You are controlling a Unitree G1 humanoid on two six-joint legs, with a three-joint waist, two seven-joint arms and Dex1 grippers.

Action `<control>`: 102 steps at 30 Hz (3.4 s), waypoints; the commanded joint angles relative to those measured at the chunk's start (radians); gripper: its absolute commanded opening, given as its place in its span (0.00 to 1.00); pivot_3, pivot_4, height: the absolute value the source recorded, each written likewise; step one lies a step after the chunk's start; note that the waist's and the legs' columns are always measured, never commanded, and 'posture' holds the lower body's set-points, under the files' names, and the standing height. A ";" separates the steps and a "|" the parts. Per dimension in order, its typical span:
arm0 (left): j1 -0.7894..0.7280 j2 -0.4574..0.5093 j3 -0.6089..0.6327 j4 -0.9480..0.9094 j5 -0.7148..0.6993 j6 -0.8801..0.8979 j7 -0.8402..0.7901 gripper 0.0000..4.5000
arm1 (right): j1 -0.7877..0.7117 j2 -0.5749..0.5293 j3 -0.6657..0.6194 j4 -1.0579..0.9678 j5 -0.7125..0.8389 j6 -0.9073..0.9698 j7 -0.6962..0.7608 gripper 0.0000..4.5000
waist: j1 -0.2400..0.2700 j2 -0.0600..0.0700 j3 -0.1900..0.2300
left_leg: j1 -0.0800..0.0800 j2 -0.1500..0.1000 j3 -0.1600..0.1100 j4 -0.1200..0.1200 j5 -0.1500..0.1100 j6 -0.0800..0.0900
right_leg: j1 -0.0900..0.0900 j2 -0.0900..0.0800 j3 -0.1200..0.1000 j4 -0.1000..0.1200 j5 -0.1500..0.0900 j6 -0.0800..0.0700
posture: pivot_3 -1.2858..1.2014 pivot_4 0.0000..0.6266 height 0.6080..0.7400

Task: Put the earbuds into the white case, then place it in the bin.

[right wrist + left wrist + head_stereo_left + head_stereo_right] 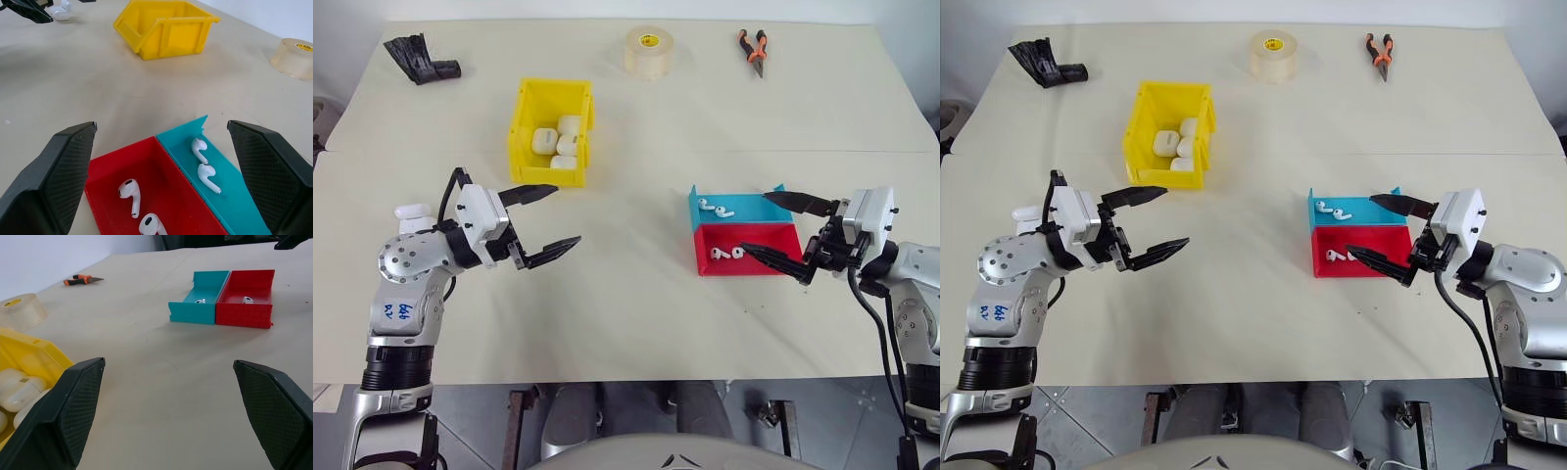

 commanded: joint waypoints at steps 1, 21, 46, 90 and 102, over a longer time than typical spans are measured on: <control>0.000 0.003 0.013 -0.022 -0.015 -0.026 -0.008 1.00 | -0.001 0.001 -0.001 -0.036 0.012 -0.004 0.002 1.00 | 0.000 0.000 0.000 | 0.000 0.000 0.000 0.000 0.000 0.000 | 0.000 0.000 0.000 0.000 0.000 0.000 | 0.52 0.24 1.00; 0.053 0.014 0.064 -0.062 -0.026 0.012 0.072 1.00 | -0.043 0.014 0.020 -0.004 0.026 -0.014 0.041 1.00 | -0.001 0.000 0.000 | 0.000 0.000 0.000 0.000 0.000 0.000 | 0.000 0.000 0.000 0.000 0.000 0.000 | 0.52 0.24 1.00; 0.329 -0.105 0.535 -0.651 -0.104 1.069 0.889 1.00 | -0.215 0.230 0.154 0.046 0.059 -0.112 0.134 1.00 | 0.000 -0.001 0.000 | 0.001 0.001 -0.001 0.000 0.000 -0.001 | 0.000 0.000 0.001 0.002 0.000 -0.001 | 0.52 0.24 1.00; -0.278 0.263 0.193 0.130 0.126 1.505 0.814 0.91 | -0.120 0.212 0.131 -0.068 0.055 -0.085 0.039 1.00 | -0.029 -0.002 0.000 | 0.003 0.000 0.002 -0.004 0.002 -0.004 | -0.003 0.001 0.001 0.004 -0.001 -0.002 | 0.52 0.24 1.00; -0.246 0.185 0.309 0.032 0.096 1.455 0.777 0.62 | -0.128 0.209 0.129 -0.043 0.049 -0.095 0.039 1.00 | -0.029 -0.002 0.000 | 0.003 0.000 0.002 -0.004 0.002 -0.004 | -0.003 0.001 0.001 0.004 -0.001 -0.002 | 0.52 0.24 1.00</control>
